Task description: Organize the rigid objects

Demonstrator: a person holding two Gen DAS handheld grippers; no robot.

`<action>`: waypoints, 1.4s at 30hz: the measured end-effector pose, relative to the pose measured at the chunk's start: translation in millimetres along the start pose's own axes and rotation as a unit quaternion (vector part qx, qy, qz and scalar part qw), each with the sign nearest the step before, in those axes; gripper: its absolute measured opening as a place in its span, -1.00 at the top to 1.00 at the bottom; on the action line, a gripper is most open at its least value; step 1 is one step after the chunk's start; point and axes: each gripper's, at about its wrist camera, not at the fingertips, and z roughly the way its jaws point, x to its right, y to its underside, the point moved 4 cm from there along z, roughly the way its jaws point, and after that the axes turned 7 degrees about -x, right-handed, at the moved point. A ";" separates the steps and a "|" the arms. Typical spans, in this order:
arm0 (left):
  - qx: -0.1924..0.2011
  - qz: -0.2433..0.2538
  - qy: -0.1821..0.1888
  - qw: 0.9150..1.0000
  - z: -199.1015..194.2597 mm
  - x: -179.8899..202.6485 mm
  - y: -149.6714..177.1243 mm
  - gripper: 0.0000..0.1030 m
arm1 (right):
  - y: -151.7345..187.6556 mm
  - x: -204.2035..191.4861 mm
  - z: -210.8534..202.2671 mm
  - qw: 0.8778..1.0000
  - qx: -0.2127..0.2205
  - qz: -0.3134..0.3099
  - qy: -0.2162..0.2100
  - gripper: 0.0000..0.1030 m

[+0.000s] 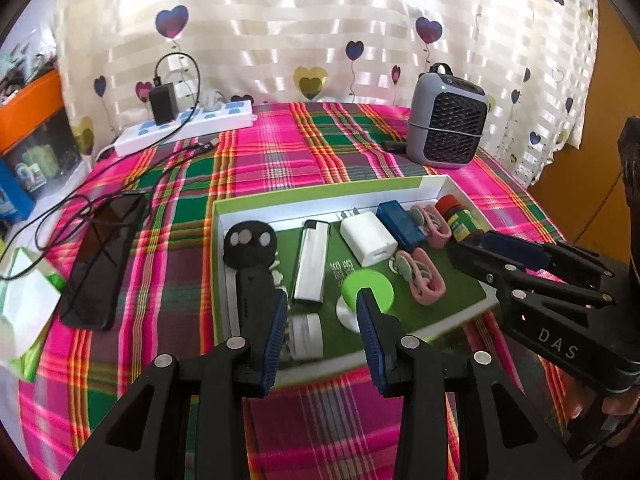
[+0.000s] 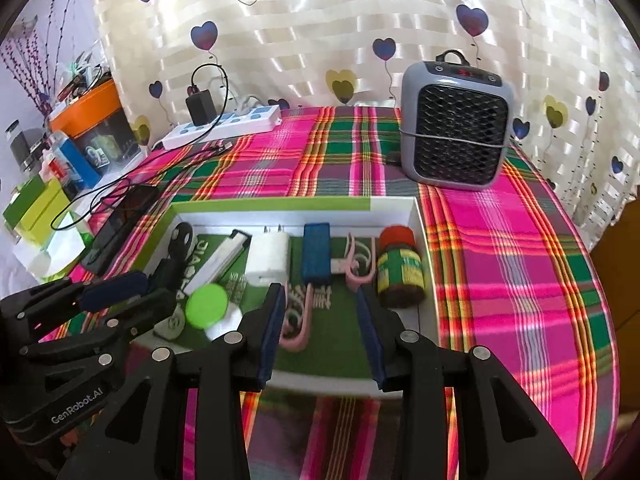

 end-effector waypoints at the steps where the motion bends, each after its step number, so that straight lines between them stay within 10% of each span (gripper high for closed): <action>1: 0.000 0.000 -0.001 1.000 -1.9 0.9 2.3 0.32 | 2.3 -0.4 -1.8 1.000 0.000 0.001 -0.001 0.17; 42: -0.026 -0.038 -0.033 0.998 -29.7 21.4 119.5 0.31 | 120.8 -4.8 -34.1 0.996 -0.036 0.013 0.074 -0.02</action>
